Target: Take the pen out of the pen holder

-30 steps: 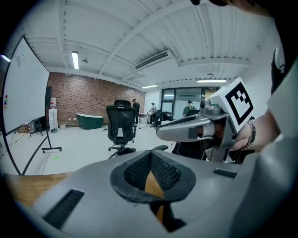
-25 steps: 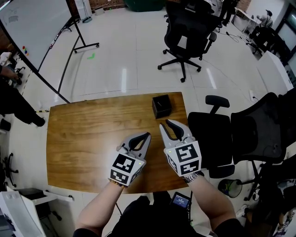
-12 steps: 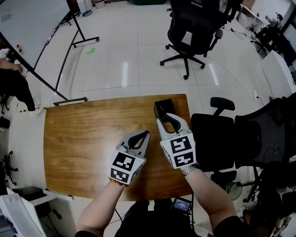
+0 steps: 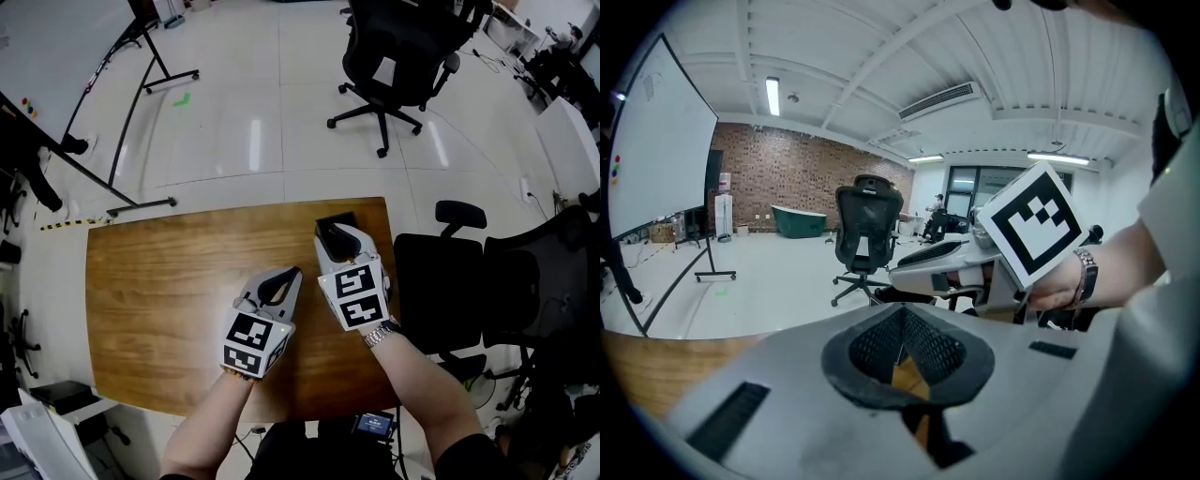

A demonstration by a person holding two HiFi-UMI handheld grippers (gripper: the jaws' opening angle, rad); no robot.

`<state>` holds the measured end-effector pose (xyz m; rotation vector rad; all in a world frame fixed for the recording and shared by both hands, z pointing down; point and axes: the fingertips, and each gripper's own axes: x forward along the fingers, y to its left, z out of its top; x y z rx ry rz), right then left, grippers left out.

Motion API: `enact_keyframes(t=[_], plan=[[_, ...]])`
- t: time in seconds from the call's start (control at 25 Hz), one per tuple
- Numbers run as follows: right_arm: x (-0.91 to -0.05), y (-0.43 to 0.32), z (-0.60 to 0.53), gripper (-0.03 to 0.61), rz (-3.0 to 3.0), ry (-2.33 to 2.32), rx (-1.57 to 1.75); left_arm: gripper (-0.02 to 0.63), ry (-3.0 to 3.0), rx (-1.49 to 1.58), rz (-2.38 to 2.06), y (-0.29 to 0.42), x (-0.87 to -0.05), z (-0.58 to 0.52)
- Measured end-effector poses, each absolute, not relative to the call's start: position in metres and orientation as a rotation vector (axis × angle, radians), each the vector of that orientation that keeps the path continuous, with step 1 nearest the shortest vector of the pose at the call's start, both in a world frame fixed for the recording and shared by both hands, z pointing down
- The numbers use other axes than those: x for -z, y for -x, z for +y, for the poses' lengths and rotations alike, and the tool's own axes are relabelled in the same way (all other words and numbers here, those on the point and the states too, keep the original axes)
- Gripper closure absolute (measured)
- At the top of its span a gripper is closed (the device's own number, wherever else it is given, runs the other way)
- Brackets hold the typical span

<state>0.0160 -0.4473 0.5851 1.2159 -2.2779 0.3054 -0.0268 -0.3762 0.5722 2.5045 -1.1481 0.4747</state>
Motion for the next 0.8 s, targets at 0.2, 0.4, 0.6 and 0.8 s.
enact_keyframes(t=[0.2,0.4,0.6,0.8], plan=[[-0.606,-0.013,-0.464,0.454,-2.22,-1.179,-0.312,0.609,-2.495,-0.479,-1.143,0.027,-0.584,-0.387],[-0.626,-0.008,-0.474,0.454,-2.176,-1.139,-0.33,0.609,-2.479,-0.49,-1.151,0.031,-0.592,-0.393],[-0.639,-0.008,-0.484,0.454,-2.125,-1.119,-0.332,0.609,-2.461,-0.49,-1.155,0.033,-0.597,-0.396],[-0.643,-0.012,-0.488,0.488,-2.097,-1.121,-0.323,0.609,-2.449,-0.488,-1.169,0.035,-0.6,-0.399]])
